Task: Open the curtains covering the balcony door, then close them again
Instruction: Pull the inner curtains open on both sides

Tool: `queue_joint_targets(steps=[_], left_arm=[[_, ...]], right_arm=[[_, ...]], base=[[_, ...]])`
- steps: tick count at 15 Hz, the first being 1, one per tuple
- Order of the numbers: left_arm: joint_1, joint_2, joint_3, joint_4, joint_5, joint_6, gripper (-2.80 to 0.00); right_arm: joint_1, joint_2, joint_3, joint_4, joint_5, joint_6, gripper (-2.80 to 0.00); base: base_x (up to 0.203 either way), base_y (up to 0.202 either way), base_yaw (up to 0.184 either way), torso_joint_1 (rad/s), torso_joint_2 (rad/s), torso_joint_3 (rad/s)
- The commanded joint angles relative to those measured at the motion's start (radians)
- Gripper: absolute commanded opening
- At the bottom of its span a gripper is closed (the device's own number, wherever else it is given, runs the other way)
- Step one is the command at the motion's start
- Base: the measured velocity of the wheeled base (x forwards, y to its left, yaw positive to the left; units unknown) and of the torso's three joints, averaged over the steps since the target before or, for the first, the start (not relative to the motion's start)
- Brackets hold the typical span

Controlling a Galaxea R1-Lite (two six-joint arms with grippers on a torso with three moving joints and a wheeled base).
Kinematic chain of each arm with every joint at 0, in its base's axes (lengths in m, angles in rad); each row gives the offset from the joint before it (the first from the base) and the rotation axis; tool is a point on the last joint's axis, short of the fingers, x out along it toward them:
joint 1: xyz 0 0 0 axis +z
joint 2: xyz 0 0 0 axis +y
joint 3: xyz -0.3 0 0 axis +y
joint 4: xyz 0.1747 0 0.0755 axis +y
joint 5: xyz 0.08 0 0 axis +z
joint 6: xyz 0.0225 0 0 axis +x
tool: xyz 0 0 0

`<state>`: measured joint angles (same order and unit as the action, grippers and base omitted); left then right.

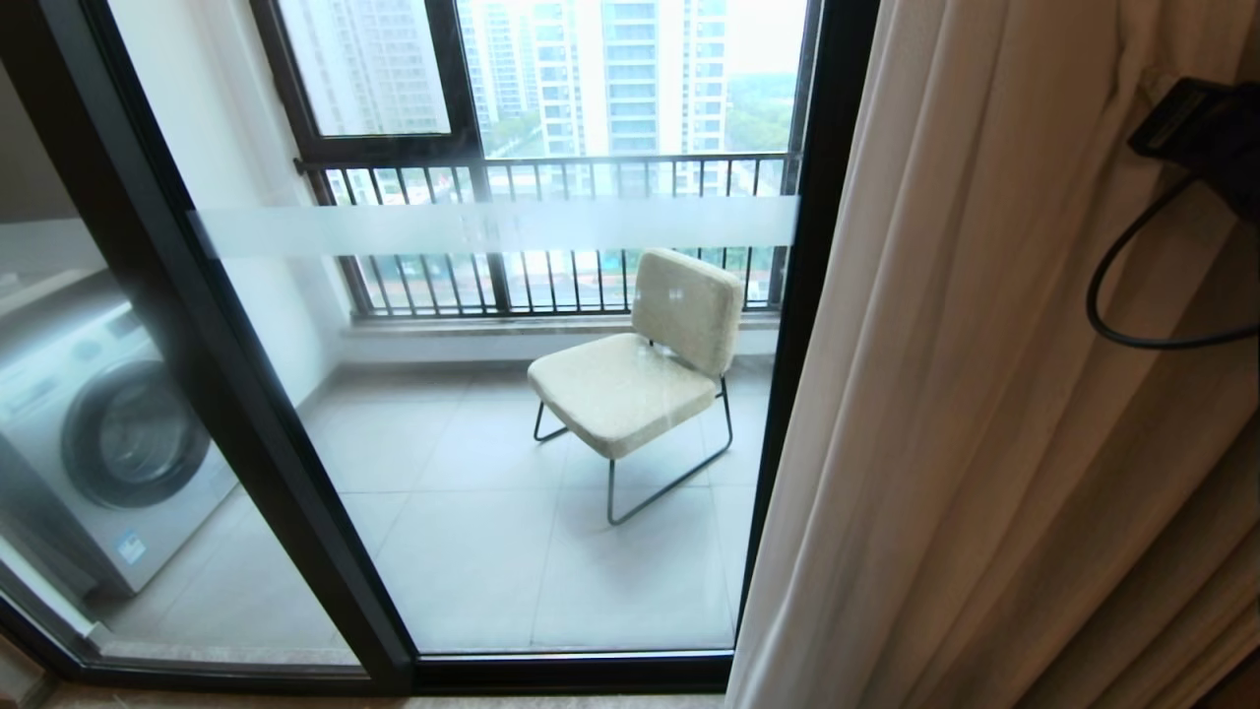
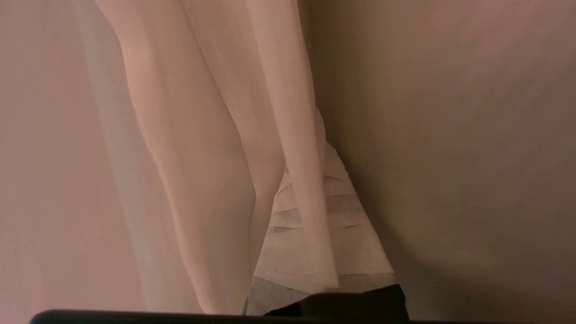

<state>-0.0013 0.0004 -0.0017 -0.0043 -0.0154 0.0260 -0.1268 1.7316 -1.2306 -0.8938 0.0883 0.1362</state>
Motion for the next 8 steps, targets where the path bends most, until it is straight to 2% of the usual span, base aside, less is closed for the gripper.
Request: queue_joint_targets(steps=[1, 8], left_arm=[[0.0, 0.0, 0.0, 0.0, 0.0, 0.002, -2.8], [0.0, 0.0, 0.0, 0.0, 0.0, 0.0, -2.8]], right_arm=[[0.001, -0.007, 0.003, -0.004, 0.001, 0.001, -2.8], [0.003, -0.009, -0.003, -0.001, 0.001, 0.0, -2.8]], base=[[0.0, 0.0, 0.0, 0.0, 0.0, 0.0], [0.0, 0.0, 0.0, 0.0, 0.0, 0.0]])
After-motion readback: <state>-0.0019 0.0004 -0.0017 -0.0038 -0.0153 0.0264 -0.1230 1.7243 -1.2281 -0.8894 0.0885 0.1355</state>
